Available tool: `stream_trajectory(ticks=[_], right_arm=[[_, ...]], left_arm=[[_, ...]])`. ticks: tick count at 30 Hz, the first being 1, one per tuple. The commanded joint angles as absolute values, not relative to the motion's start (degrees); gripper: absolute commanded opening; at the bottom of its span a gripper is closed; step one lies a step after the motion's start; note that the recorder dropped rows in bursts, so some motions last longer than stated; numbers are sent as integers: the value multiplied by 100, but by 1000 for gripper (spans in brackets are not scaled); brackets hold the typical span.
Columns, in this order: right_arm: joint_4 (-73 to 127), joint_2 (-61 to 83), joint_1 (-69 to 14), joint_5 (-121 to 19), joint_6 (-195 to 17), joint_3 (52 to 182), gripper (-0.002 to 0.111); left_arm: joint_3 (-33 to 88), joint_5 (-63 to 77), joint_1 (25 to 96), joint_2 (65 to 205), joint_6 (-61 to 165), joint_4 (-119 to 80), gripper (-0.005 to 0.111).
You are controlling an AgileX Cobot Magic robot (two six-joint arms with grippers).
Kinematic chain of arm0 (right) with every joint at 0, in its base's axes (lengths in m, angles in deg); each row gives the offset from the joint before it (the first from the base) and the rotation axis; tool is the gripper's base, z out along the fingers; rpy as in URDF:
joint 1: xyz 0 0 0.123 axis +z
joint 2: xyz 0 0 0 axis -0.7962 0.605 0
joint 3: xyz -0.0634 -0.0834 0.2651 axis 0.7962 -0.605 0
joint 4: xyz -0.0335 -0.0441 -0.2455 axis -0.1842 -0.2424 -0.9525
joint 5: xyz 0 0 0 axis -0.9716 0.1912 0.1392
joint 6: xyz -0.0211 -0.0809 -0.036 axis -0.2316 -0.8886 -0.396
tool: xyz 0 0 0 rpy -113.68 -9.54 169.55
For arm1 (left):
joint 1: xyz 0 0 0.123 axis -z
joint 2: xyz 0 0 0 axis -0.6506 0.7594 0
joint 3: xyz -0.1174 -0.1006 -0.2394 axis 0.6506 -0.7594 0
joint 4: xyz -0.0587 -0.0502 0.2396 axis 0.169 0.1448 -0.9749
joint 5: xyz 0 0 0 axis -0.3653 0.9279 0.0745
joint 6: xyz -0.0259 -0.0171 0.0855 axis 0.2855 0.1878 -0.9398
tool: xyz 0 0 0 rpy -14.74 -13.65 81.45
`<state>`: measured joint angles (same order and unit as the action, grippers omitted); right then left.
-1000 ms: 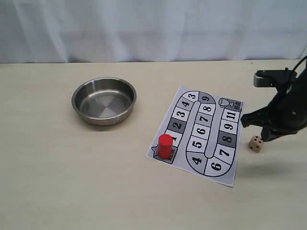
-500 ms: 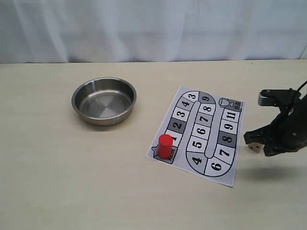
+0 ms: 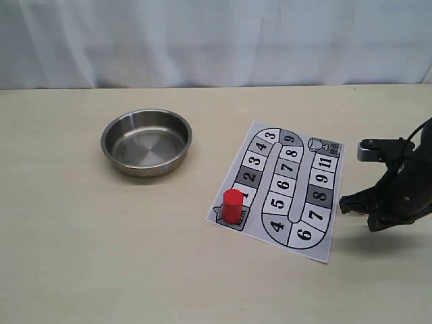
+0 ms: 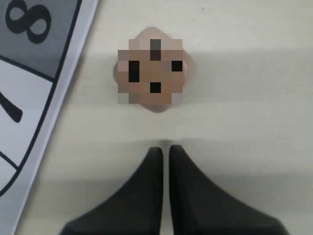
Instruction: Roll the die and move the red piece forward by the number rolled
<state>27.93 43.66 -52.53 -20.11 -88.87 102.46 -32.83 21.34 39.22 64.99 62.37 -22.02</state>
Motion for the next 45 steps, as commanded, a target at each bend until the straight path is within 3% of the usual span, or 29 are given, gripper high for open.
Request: stream_trajectory(ticks=[1, 19, 28, 33, 36, 39, 45], right_arm=[[2779, 4359, -5289, -2081, -8890, 10226, 4], [2779, 4294, -5289, -2032, -8890, 10281, 4], [2906, 3317, -3849, -1816, -9085, 10759, 5], [2980, 3450, -3138, -2254, -9085, 10883, 42], [3026, 3505, -2858, -2453, -9085, 10883, 57], [3359, 3565, -2615, -2542, -9085, 10981, 64], [3706, 3986, -2255, -2520, -9175, 11443, 67]], left_arm=[[-3293, 2079, 3923, 6493, 6261, -2197, 0], [-3293, 2056, 3923, 6493, 6261, -2197, 0], [-3293, 2043, 3923, 6493, 6261, -2197, 0], [-3293, 2043, 3923, 6493, 6261, -2197, 0], [-3293, 2043, 3923, 6493, 6261, -2197, 0], [-3293, 2043, 3923, 6493, 6261, -2197, 0], [-3293, 2078, 3923, 6493, 6261, -2197, 0]])
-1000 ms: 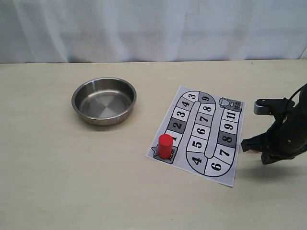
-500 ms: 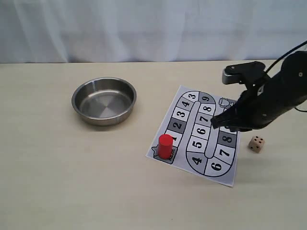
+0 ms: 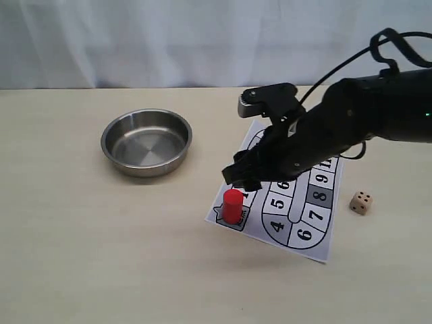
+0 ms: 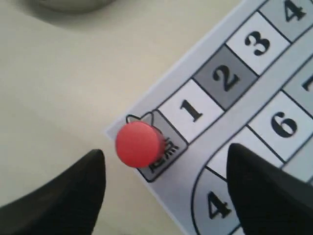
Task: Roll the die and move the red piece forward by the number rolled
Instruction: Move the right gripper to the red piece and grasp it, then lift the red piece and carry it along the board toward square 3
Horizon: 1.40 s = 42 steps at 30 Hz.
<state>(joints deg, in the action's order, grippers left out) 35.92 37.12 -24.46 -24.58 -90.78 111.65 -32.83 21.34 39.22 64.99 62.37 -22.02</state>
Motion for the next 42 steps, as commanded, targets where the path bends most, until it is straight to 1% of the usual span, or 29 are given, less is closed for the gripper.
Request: stream_trajectory(ticks=[1, 7, 26, 30, 38, 39, 40, 41, 42], right_arm=[[3706, 4068, -2203, -2520, -9190, 11494, 67], [3663, 4568, -1936, -2974, -9525, 11612, 67], [3355, 5100, -1946, -3108, -10029, 11612, 66], [3355, 5100, -1958, -3005, -9949, 11612, 60], [3355, 5100, -1958, -2926, -9903, 11612, 59], [3355, 5100, -1958, -2926, -9903, 11612, 56], [3355, 5100, -1958, -2926, -9903, 11612, 49], [3355, 5100, -1958, -2926, -9903, 11612, 37], [3355, 5100, -1958, -2926, -9903, 11612, 27]], left_arm=[[-3293, 2078, 3923, 6493, 6261, -2197, 0], [-3293, 2078, 3923, 6493, 6261, -2197, 0], [-3293, 2049, 3923, 6493, 6261, -2197, 0], [-3293, 2049, 3923, 6493, 6261, -2197, 0], [-3293, 2049, 3923, 6493, 6261, -2197, 0], [-3293, 2049, 3923, 6493, 6261, -2197, 0], [-3293, 2049, 3923, 6493, 6261, -2197, 0], [-3293, 2081, 3923, 6493, 6261, -2197, 0], [-3293, 2081, 3923, 6493, 6261, -2197, 0]])
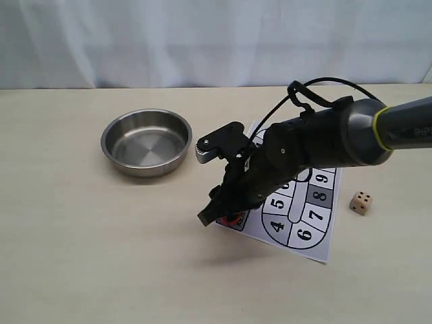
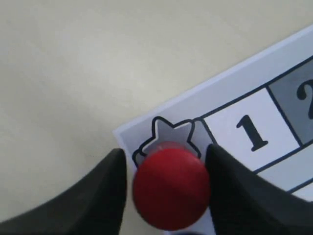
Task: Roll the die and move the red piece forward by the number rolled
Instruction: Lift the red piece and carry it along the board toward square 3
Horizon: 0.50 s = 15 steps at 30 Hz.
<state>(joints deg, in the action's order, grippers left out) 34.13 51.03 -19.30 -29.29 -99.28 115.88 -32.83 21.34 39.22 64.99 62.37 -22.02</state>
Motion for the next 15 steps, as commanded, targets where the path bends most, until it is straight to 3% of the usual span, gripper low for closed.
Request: stream_trajectory(ticks=[1, 3, 15], right_arm=[[3355, 5100, -1958, -2926, -9927, 11612, 13], [3355, 5100, -1958, -2994, -9927, 11612, 4], [3063, 4937, -2353, -3752, -9749, 11612, 4]], left_arm=[[-3293, 2071, 3923, 6493, 6261, -2197, 0], [-3293, 2071, 3923, 6493, 6261, -2197, 0], [-3293, 2071, 3923, 6493, 6261, -2197, 0]])
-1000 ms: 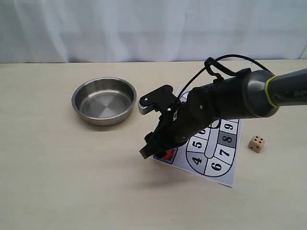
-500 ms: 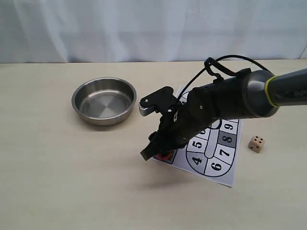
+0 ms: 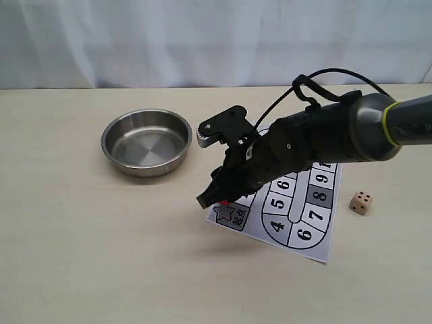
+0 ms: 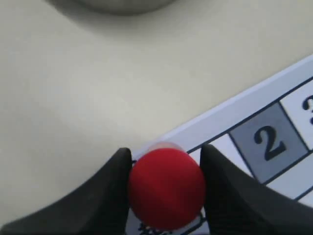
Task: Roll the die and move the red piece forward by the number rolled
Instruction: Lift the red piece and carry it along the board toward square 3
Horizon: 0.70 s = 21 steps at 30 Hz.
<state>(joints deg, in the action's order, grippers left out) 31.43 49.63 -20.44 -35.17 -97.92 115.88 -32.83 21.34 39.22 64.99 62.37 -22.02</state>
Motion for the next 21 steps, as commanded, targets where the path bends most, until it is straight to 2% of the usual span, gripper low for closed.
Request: stream_trajectory(ticks=[1, 21], right_arm=[[3087, 4947, -2416, -3765, -9749, 11612, 4], [3104, 5465, -2550, -3965, -9624, 11612, 4]], left_arm=[[-3293, 2071, 3923, 6493, 6261, -2197, 0], [-3293, 2045, 3923, 6493, 6261, -2207, 0]])
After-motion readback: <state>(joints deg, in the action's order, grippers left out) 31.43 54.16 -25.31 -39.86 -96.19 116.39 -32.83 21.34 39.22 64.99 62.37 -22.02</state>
